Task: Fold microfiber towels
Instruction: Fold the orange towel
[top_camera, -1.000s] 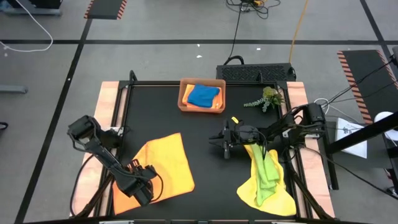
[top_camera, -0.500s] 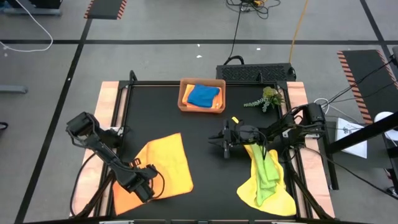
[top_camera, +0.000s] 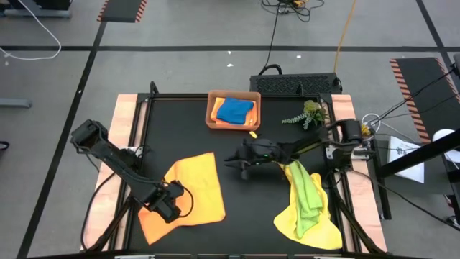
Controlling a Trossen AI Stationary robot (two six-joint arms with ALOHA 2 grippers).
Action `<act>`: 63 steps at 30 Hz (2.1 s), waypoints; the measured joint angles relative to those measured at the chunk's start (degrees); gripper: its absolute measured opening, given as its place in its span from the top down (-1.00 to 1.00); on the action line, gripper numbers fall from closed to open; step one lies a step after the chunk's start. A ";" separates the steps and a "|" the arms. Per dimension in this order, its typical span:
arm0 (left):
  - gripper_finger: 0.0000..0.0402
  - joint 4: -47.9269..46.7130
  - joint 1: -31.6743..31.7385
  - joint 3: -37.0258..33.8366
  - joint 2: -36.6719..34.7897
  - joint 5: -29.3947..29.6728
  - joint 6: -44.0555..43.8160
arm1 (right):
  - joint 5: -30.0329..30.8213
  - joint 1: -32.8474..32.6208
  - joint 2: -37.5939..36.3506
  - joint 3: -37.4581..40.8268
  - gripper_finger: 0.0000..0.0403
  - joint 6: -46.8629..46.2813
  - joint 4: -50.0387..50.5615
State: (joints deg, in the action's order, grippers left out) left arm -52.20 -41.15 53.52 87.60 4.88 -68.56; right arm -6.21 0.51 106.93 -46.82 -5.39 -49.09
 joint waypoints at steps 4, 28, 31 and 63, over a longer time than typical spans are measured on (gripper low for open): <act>0.85 1.22 -0.02 0.00 0.15 0.24 0.79 | 0.11 1.55 6.00 -5.74 0.65 0.47 5.08; 0.54 16.67 -2.10 0.02 2.89 4.37 -0.35 | -0.05 4.14 10.13 -8.92 0.65 -2.73 6.38; 0.35 16.05 -2.07 0.02 4.35 4.03 -1.10 | -0.05 3.82 10.13 -8.92 0.65 -2.93 6.48; 0.97 9.83 1.44 0.02 4.65 -1.44 6.83 | 1.02 5.51 11.09 -20.85 0.39 0.49 24.06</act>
State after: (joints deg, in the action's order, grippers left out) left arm -42.38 -39.70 53.54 92.25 3.45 -61.74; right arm -5.19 6.02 118.02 -67.68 -4.90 -25.03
